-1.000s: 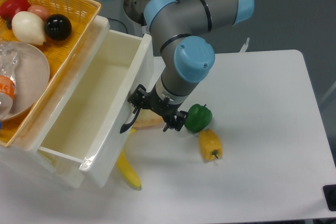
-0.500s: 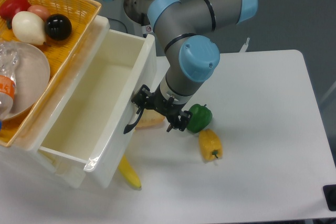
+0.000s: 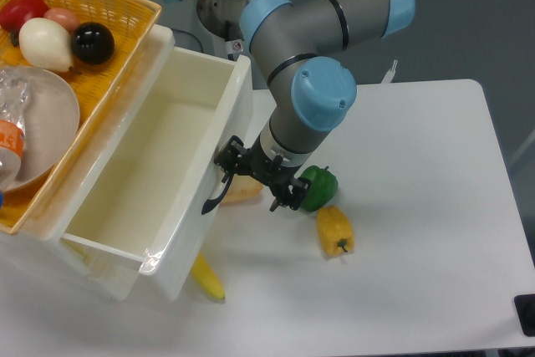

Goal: Slide the top drawer open

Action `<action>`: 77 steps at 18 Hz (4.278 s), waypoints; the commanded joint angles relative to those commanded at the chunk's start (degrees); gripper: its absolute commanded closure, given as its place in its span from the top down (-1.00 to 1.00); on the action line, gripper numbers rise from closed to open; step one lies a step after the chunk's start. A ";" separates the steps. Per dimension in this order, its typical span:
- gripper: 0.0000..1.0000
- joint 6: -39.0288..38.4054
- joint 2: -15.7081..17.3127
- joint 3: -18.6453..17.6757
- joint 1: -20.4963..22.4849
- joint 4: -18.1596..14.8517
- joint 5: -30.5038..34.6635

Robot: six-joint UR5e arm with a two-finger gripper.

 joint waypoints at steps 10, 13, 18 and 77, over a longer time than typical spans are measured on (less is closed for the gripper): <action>1.00 0.44 -0.09 0.00 0.35 0.09 0.00; 1.00 0.35 0.00 0.00 0.35 -0.09 -0.17; 1.00 -0.17 -0.09 -0.09 0.35 -0.53 -0.96; 1.00 41.13 -7.73 1.58 11.34 14.33 18.02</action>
